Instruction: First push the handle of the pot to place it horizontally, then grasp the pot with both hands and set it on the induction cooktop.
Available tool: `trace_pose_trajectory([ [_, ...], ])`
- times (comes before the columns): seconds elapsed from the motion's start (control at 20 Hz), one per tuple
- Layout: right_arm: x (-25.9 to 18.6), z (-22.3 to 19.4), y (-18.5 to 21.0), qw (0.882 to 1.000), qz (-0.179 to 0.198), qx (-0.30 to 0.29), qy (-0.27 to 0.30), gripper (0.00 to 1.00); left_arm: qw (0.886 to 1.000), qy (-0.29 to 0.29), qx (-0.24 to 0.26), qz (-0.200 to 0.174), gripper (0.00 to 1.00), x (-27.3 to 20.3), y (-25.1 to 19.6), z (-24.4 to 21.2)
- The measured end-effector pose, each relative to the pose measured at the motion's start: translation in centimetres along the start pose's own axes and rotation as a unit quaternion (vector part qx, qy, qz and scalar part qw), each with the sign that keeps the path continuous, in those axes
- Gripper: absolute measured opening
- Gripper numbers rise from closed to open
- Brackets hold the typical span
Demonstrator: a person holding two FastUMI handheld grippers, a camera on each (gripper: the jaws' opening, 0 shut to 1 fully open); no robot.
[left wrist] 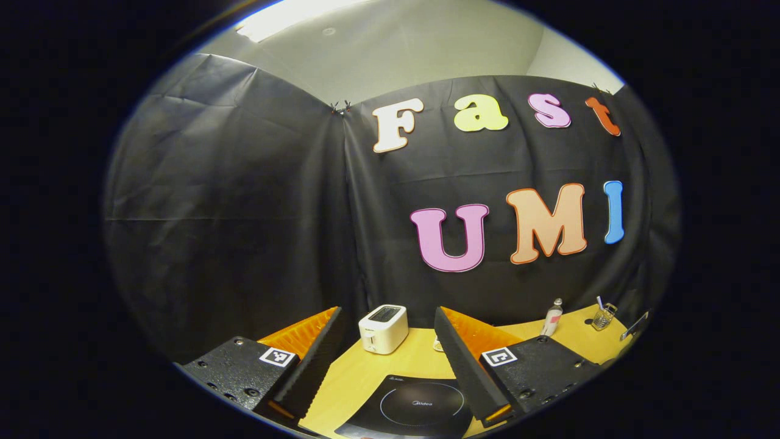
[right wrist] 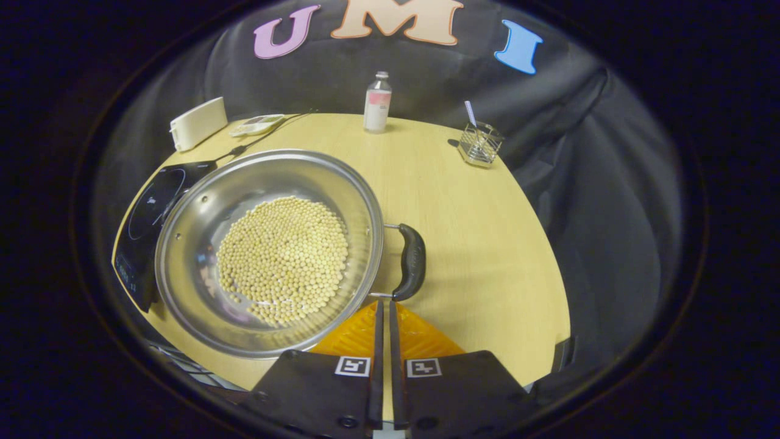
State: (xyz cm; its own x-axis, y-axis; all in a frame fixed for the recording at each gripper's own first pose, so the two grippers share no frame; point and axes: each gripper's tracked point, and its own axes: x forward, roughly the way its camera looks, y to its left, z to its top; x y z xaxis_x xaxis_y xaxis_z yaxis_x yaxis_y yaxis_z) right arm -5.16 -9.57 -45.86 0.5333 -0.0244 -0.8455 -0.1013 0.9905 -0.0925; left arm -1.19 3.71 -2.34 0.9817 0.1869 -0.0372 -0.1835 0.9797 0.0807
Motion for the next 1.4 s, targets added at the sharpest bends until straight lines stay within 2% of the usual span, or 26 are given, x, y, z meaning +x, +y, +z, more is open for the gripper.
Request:
trace_pose_trajectory([
  [0.3, 0.1, -0.2, -0.3, 1.000, 0.002, 0.014, 0.001, 0.08, 1.000, 0.009, -0.003, -0.006, 0.96, 0.4, -1.0, -0.7],
  [0.7, -1.5, -0.4, -0.8, 0.999, 0.010, 0.029, -0.014, 0.10, 0.999, 0.024, 0.000, -0.039, 0.95, 0.9, -3.7, -1.7],
  [0.9, -3.2, 1.8, -1.3, 0.998, 0.007, 0.041, -0.056, 0.12, 0.998, 0.028, -0.001, -0.055, 0.94, 1.1, -4.7, -2.1],
  [0.95, -3.6, 2.6, -1.6, 0.997, 0.005, 0.045, -0.069, 0.19, 0.998, 0.030, -0.002, -0.060, 0.94, 1.2, -5.0, -2.4],
  [1.25, -5.6, 6.5, -2.8, 0.990, -0.005, 0.055, -0.129, 0.31, 0.990, 0.087, -0.007, -0.113, 0.94, 1.5, -9.4, -7.0],
  [1.35, -6.0, 7.2, -2.8, 0.989, -0.003, 0.055, -0.136, 0.51, 0.985, 0.112, -0.004, -0.131, 0.94, 1.3, -11.0, -9.1],
  [1.4, -6.0, 7.4, -2.9, 0.989, -0.003, 0.053, -0.138, 0.47, 0.982, 0.128, -0.003, -0.140, 0.95, 1.2, -11.9, -10.3],
])
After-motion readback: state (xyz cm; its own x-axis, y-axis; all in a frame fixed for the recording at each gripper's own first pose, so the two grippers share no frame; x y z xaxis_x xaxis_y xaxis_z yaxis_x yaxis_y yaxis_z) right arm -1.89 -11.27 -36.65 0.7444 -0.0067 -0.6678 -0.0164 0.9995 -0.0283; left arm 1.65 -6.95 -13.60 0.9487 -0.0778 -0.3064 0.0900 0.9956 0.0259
